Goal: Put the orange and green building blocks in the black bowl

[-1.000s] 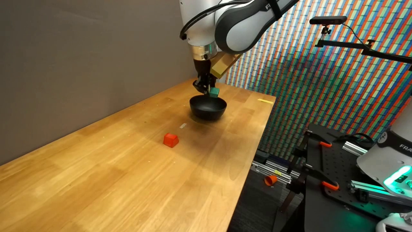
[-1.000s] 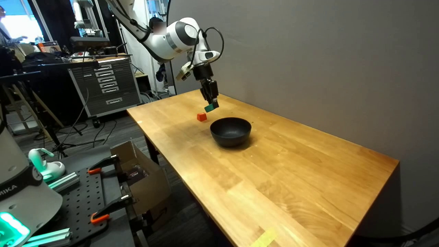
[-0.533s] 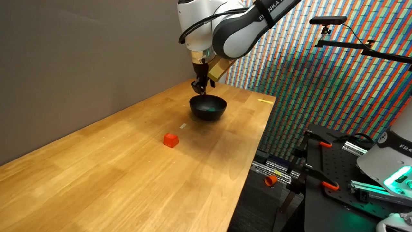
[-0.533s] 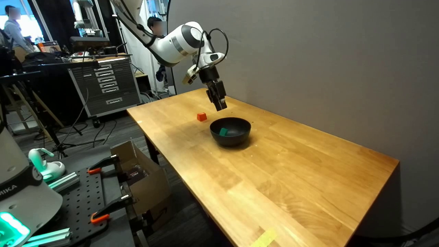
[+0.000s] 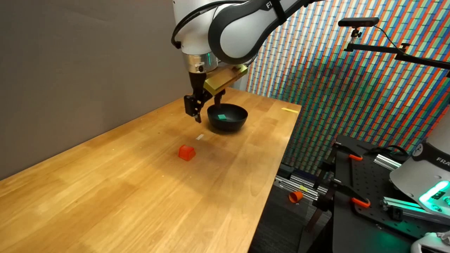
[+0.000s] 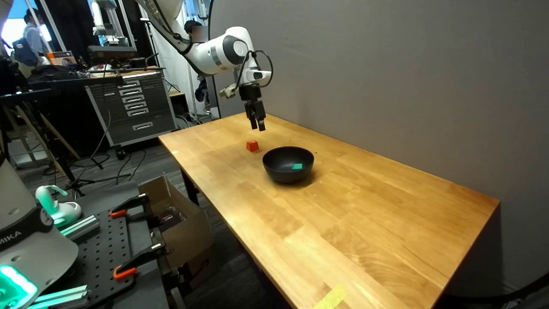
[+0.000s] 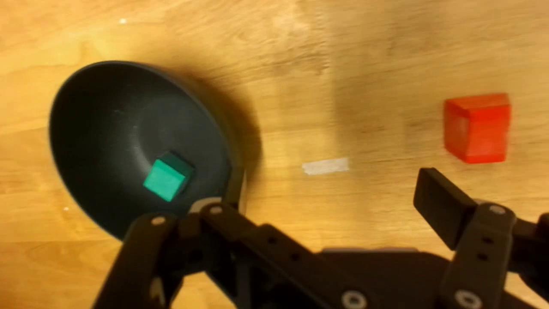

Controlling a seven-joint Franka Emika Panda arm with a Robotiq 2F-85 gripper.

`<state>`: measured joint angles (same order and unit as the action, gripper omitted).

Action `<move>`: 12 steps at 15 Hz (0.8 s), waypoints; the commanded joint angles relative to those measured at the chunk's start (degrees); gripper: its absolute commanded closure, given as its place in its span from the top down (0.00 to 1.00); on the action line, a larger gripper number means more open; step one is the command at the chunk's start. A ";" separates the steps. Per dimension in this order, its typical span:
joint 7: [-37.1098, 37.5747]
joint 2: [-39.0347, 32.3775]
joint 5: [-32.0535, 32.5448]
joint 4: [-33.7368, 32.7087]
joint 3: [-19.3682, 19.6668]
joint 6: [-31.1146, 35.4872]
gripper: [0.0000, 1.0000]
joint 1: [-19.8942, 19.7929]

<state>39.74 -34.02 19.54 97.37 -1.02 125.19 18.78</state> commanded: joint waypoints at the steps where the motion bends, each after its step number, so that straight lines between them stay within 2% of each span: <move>1: -2.67 -4.86 -6.11 -6.41 -2.18 0.78 1.00 -0.38; 6: -6.98 -10.90 -11.10 -10.11 -3.67 5.28 1.00 0.12; 12: -10.67 -16.14 -14.88 -12.64 -3.70 7.17 1.00 1.51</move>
<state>31.80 -47.48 6.90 87.90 -4.88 131.58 19.66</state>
